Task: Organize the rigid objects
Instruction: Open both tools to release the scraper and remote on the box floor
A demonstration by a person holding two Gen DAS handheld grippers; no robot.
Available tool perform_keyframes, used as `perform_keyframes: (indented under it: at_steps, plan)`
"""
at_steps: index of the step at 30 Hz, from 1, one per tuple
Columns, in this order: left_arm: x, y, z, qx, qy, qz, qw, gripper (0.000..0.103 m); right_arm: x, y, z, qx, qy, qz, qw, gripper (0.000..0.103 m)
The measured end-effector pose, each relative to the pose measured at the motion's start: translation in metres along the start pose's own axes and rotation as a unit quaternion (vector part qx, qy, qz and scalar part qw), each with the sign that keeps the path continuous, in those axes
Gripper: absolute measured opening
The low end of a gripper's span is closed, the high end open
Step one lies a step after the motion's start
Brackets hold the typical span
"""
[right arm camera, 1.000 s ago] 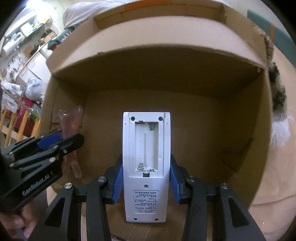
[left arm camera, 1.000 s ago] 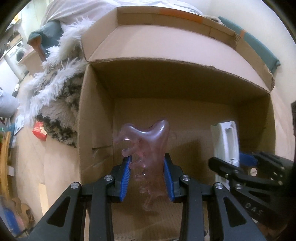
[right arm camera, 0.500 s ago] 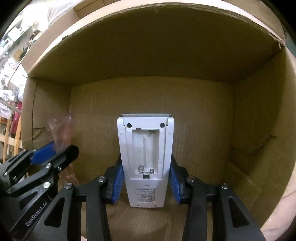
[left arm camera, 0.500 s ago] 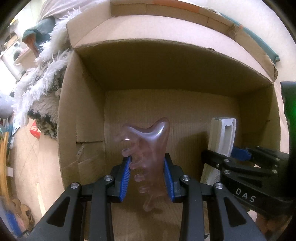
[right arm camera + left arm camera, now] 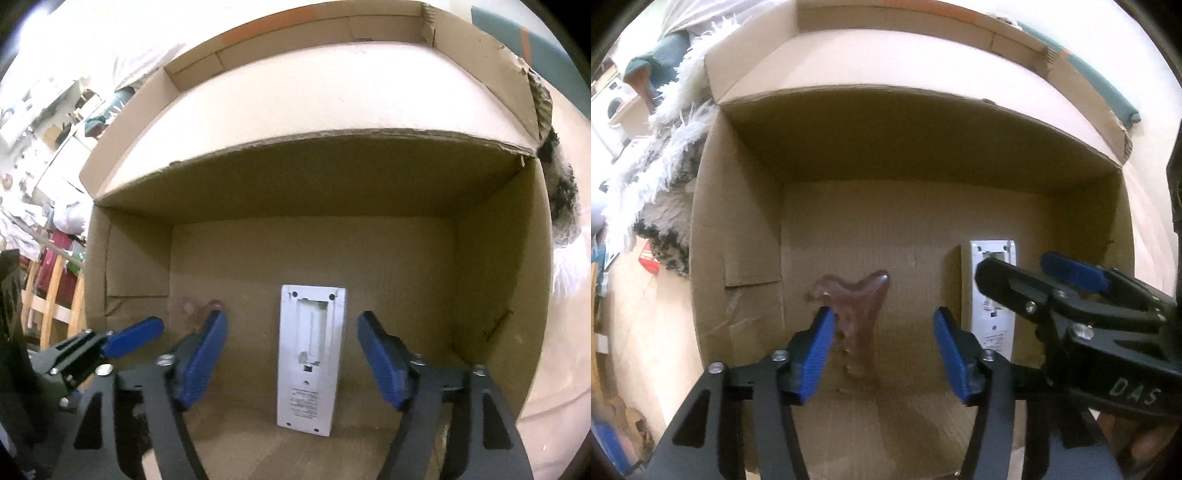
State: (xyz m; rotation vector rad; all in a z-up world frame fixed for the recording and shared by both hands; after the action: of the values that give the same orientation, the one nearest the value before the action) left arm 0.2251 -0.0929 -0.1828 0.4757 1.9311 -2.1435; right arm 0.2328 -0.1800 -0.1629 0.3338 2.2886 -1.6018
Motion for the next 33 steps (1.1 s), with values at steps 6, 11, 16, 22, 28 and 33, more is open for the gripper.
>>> perform_keyframes:
  at_steps: [6, 11, 16, 22, 28, 33]
  plan:
    - [-0.004, -0.007, 0.005, -0.008, 0.001, 0.014, 0.9999, 0.064, -0.003, 0.000, 0.006, -0.014, 0.019, -0.001, 1.000, 0.098]
    - [-0.004, -0.009, 0.002, -0.007, -0.009, 0.017, 0.9998, 0.066, -0.004, -0.003, -0.004, -0.018, 0.010, 0.009, 1.000, 0.098]
    - [-0.002, -0.008, 0.004, -0.008, -0.003, 0.019, 0.9998, 0.066, -0.006, -0.006, -0.008, -0.012, 0.001, 0.014, 1.000, 0.098]
    - [0.002, -0.016, 0.000, 0.001, -0.011, 0.024, 0.9997, 0.066, -0.008, -0.013, -0.007, -0.017, 0.006, 0.022, 1.000, 0.098]
    - [0.000, -0.043, 0.005, 0.005, 0.005, 0.035, 0.9994, 0.066, -0.011, -0.035, -0.009, -0.020, 0.001, 0.047, 0.999, 0.098]
    - [0.002, -0.067, -0.005, 0.006, 0.010, 0.042, 0.9990, 0.066, -0.003, -0.059, -0.008, -0.029, 0.010, 0.060, 0.998, 0.098]
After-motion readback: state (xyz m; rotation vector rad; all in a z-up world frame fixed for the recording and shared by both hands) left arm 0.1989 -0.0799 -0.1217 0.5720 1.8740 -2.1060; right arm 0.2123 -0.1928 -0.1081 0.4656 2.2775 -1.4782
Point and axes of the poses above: each gripper's, at about its wrist camera, not at the fingertips, and y roughly the way its jaws point, z to its right, x to its underside, the point moved 7 cm from there along y, roughly the way its jaws point
